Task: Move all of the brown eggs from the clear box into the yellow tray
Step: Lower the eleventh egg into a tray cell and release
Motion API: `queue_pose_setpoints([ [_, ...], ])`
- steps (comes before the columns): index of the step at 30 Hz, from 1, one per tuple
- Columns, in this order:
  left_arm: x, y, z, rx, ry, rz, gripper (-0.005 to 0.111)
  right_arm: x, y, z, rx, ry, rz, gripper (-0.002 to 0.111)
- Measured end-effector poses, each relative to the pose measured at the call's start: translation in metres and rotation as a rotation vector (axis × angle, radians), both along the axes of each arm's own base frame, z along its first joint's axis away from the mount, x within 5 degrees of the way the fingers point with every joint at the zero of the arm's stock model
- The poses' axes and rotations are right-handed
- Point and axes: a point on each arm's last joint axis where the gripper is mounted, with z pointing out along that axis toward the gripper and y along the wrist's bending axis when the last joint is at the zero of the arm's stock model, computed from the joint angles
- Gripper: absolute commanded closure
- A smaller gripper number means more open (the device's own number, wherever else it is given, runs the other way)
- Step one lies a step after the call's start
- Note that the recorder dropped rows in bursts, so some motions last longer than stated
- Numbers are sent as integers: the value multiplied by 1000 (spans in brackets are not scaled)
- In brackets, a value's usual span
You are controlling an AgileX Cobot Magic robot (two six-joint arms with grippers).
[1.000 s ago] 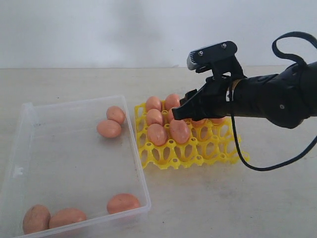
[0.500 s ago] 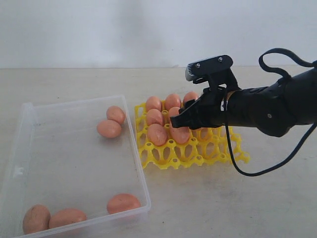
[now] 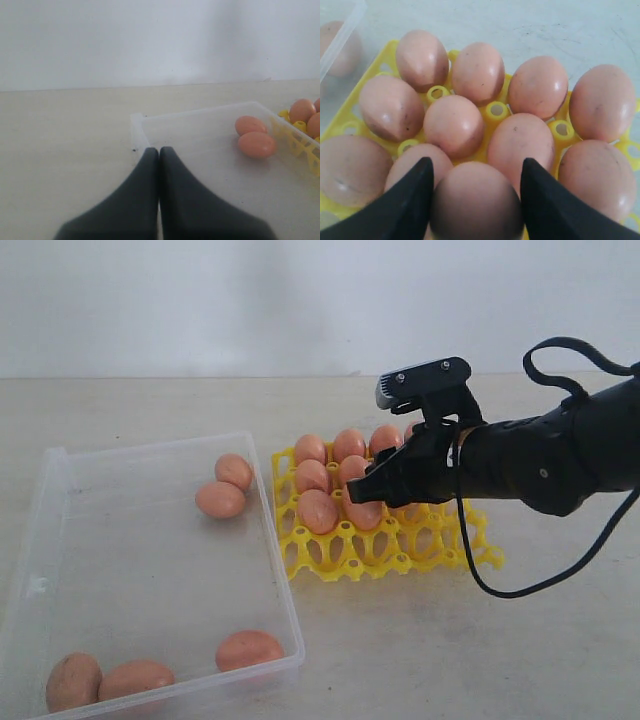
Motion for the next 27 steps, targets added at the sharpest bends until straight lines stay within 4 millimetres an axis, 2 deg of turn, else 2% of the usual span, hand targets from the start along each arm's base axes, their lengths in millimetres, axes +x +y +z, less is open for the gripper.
queue_pose_setpoints([
  [8,0,0,0,0,0,0,111,-7,-4,-8,11,-9,-2,107],
  [27,0,0,0,0,0,0,111,-3,-5,-14,18,-39,-13,107],
])
